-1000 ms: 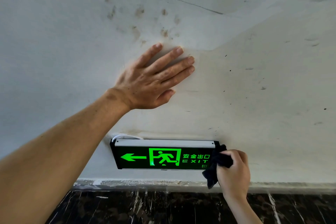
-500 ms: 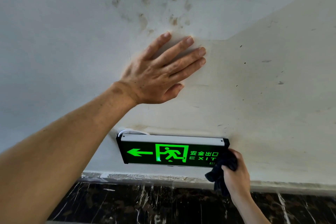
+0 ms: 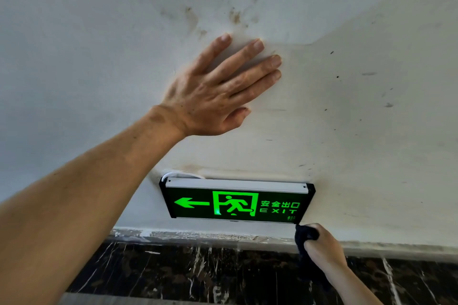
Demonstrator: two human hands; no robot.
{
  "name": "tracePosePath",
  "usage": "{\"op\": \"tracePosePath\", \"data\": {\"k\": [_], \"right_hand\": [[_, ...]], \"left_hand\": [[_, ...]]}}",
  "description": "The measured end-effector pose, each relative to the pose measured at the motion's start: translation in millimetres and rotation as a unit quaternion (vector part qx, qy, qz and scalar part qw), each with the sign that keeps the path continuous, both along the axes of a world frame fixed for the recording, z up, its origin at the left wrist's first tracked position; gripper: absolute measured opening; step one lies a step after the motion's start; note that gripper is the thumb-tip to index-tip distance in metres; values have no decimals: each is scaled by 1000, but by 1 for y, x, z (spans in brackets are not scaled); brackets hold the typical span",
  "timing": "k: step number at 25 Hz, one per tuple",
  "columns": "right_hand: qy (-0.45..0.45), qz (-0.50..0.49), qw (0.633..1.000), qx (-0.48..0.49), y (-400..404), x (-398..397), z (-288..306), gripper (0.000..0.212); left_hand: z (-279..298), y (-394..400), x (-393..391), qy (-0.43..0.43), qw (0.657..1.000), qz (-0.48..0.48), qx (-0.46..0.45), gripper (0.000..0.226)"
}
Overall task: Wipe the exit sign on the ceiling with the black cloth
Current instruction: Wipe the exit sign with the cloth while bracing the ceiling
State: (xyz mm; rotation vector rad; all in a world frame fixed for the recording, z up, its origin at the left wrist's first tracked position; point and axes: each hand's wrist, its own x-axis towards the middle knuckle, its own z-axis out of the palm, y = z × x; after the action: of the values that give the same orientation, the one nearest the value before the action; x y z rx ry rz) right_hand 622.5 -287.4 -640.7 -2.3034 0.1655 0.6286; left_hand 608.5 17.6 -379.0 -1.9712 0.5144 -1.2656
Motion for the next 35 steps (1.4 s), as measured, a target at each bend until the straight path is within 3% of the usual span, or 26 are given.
{"op": "tracePosePath", "data": {"k": [2,5,8,12,22,30,35], "right_hand": [[69,-141,981,114,-6,-8,-8,39],[192,-335,873,298,-12,-16,-22,39],[224,-386,809,383,-8,-19,-25,46],[219,-369,775,464,13,-16,-21,48],[251,-357,719,541,53,-22,-14,36],[298,-330,749,491,115,-48,-14,20],[322,-336,754,464,138,-55,-15,26]], "left_hand": [[0,0,0,-4,1000,-3,-1,72],[-1,1,-2,-5,1000,-8,-7,71],[-2,1,-2,-3,1000,-7,-9,72],[-1,2,-1,-3,1000,-4,-7,73],[-2,0,-1,12,1000,-14,-15,69],[2,-2,-3,25,999,-18,-21,66],[2,-2,-3,32,999,-19,-24,65]]}}
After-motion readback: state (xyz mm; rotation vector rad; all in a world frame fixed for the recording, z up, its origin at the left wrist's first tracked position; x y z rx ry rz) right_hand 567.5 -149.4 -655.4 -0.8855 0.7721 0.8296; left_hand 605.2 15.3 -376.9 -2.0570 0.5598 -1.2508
